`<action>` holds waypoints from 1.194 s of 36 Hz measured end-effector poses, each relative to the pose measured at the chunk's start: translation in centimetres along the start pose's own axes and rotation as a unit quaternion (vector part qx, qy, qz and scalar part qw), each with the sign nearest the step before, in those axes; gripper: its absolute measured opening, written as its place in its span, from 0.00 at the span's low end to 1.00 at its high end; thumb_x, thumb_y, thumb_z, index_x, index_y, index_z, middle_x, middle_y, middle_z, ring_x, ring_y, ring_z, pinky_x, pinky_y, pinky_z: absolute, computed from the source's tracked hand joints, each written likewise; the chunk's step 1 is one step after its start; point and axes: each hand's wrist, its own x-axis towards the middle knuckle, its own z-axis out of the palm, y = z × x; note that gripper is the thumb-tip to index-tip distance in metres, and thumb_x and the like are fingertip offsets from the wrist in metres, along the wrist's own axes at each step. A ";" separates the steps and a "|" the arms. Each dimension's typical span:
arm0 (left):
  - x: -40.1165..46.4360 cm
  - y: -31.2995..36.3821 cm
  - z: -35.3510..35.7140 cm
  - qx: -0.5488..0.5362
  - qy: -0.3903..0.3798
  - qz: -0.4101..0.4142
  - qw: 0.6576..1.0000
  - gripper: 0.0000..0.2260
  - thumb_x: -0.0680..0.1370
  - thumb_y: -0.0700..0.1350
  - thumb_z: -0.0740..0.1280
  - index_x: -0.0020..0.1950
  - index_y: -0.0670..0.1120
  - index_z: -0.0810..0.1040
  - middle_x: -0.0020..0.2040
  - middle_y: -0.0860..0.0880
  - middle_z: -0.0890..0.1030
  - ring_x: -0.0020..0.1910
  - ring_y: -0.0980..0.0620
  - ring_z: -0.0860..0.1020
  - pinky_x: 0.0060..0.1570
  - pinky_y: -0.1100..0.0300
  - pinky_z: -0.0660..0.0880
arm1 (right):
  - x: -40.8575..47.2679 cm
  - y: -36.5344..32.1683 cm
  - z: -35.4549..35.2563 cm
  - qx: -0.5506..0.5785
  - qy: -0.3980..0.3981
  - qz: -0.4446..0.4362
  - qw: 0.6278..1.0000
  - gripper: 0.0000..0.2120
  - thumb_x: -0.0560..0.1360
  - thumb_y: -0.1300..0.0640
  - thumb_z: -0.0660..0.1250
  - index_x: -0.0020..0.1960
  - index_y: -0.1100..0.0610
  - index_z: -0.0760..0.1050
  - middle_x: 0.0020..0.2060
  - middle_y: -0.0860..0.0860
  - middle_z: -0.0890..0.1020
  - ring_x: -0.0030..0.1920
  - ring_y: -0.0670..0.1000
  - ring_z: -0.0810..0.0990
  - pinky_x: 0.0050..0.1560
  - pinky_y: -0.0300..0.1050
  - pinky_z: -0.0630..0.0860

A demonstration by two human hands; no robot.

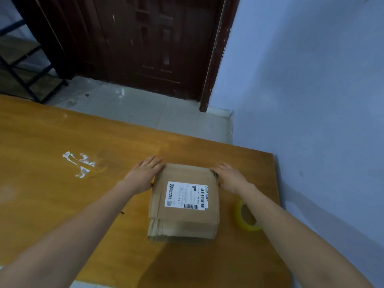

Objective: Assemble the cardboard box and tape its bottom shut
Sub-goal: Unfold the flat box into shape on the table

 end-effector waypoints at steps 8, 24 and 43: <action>-1.0 -0.2 1.7 0.008 0.120 -0.122 0.985 0.13 0.79 0.51 0.60 0.61 0.50 0.75 0.60 0.50 0.76 0.68 0.49 0.68 0.72 0.47 0.44 | -0.5 0.9 2.3 0.006 0.065 0.097 0.993 0.13 0.77 0.55 0.61 0.61 0.53 0.74 0.60 0.50 0.77 0.65 0.54 0.68 0.71 0.58 0.56; -5.5 1.4 2.0 -0.640 0.160 -0.194 0.726 0.06 0.73 0.42 0.72 0.39 0.42 0.78 0.37 0.46 0.77 0.39 0.48 0.75 0.38 0.56 0.70 | -5.0 0.6 2.6 0.487 0.111 0.173 0.849 0.12 0.75 0.63 0.67 0.33 0.59 0.72 0.31 0.55 0.76 0.34 0.52 0.74 0.35 0.42 0.70; -6.2 3.4 3.8 -0.632 0.118 -0.291 0.709 0.29 0.79 0.58 0.60 0.75 0.46 0.58 0.71 0.46 0.67 0.67 0.43 0.69 0.58 0.51 0.67 | -4.5 -2.7 8.6 0.232 -0.007 0.304 0.924 0.12 0.80 0.61 0.56 0.47 0.63 0.77 0.42 0.58 0.81 0.39 0.57 0.79 0.36 0.48 0.72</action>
